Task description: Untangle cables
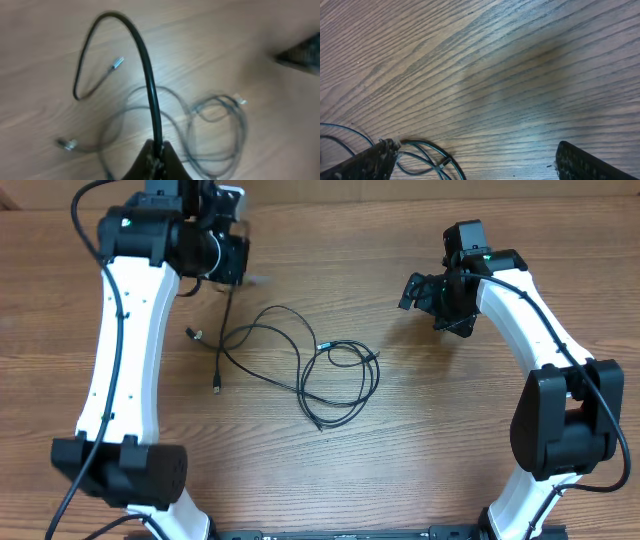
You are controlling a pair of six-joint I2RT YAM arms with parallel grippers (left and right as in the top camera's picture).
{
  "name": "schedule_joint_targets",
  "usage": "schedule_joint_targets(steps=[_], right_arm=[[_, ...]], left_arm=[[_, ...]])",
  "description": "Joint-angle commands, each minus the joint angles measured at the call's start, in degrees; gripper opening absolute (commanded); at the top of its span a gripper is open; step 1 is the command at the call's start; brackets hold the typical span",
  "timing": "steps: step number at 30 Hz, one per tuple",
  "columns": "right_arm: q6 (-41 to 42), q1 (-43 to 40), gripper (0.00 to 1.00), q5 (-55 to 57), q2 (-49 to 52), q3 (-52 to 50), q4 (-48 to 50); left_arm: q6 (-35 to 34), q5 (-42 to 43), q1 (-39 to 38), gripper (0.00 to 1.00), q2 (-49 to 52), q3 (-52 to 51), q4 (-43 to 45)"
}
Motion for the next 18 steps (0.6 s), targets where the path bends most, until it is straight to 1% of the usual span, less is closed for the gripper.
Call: schedule_joint_targets(steps=[1, 2, 4, 7, 11, 15, 18], right_arm=[[0.0, 0.1, 1.0, 0.0, -0.2, -0.1, 0.2], [0.0, 0.1, 1.0, 0.0, -0.2, -0.1, 0.2], [0.0, 0.1, 1.0, 0.0, -0.2, -0.1, 0.2], [0.0, 0.1, 1.0, 0.0, -0.2, -0.1, 0.2], [0.0, 0.1, 1.0, 0.0, -0.2, -0.1, 0.2], [0.0, 0.1, 1.0, 0.0, -0.2, -0.1, 0.2], [0.0, 0.1, 1.0, 0.0, -0.2, -0.2, 0.2]], left_arm=[[16.0, 17.1, -2.4, 0.04, -0.2, -0.2, -7.0], [18.0, 18.0, -3.1, 0.04, -0.1, -1.0, -9.2], [19.8, 17.2, -4.6, 0.04, 0.0, -4.0, -12.1], [19.9, 16.7, -5.9, 0.04, 0.0, -8.7, -12.7], [19.9, 16.8, -8.6, 0.04, 0.0, -17.5, -10.9], [19.3, 16.7, -10.8, 0.19, 0.0, -24.6, -6.9], [16.3, 15.2, -11.7, 0.25, 0.0, -27.4, -7.2]])
